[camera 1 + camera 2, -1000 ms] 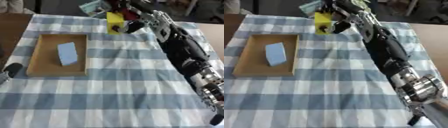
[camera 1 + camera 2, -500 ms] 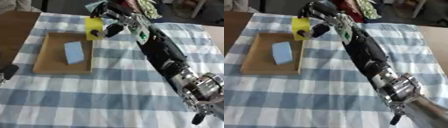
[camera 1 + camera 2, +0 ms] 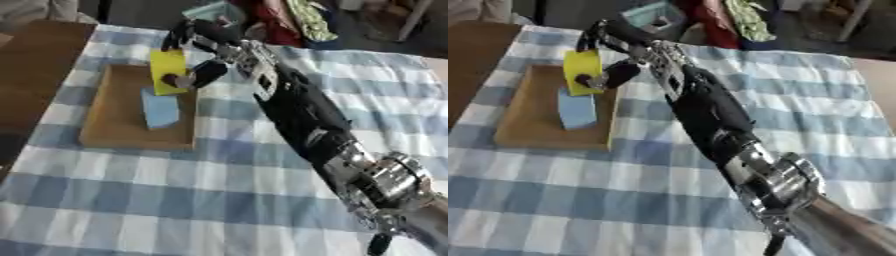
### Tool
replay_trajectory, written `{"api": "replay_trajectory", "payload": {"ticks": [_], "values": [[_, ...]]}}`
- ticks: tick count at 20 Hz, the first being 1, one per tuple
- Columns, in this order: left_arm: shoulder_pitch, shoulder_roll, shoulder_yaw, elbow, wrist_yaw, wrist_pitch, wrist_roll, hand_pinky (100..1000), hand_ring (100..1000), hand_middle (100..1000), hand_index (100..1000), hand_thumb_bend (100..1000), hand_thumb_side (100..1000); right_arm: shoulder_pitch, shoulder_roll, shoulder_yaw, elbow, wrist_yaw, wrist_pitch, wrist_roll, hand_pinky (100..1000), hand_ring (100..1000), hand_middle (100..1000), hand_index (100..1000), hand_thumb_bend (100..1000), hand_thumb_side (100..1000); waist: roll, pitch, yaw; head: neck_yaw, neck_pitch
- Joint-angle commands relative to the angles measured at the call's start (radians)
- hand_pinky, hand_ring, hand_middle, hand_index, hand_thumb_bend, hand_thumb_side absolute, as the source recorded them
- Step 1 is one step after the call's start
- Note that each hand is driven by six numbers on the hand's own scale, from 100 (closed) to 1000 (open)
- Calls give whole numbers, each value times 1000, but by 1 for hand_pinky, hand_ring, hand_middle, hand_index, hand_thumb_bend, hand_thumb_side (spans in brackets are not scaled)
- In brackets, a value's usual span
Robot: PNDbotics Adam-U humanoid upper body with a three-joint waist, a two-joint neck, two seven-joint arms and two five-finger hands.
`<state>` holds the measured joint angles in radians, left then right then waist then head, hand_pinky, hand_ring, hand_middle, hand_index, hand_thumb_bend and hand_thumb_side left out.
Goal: Pick up objects on the table and place them in the box.
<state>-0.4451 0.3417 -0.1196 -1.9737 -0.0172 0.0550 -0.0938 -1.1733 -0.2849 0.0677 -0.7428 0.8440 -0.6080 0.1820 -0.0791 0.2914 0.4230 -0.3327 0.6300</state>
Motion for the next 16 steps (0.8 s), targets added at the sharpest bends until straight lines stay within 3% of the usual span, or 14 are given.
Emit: {"api": "replay_trajectory", "payload": {"ticks": [1,9,14,16], "values": [[-17,6,2,-21,5,-1,-3,594,561,534,698,616,148,-17,8,-1,-1,15,2,-11,730,755,491,594,179,461,6,-12,8,-8,-14],[-19,5,2,-21,6,0,-5,594,561,534,698,616,147,-14,28,10,-7,19,-14,-1,740,773,594,683,201,517,5,-9,15,-13,-13],[-20,7,3,-21,6,-1,-4,594,561,534,698,616,148,-15,32,21,-19,-10,-43,37,769,819,745,775,220,660,4,-11,11,-13,-14],[-19,8,3,-21,6,-1,-4,594,561,534,698,616,148,-16,31,24,-23,-29,-56,61,780,834,779,796,183,733,3,-12,10,-12,-14]]}}
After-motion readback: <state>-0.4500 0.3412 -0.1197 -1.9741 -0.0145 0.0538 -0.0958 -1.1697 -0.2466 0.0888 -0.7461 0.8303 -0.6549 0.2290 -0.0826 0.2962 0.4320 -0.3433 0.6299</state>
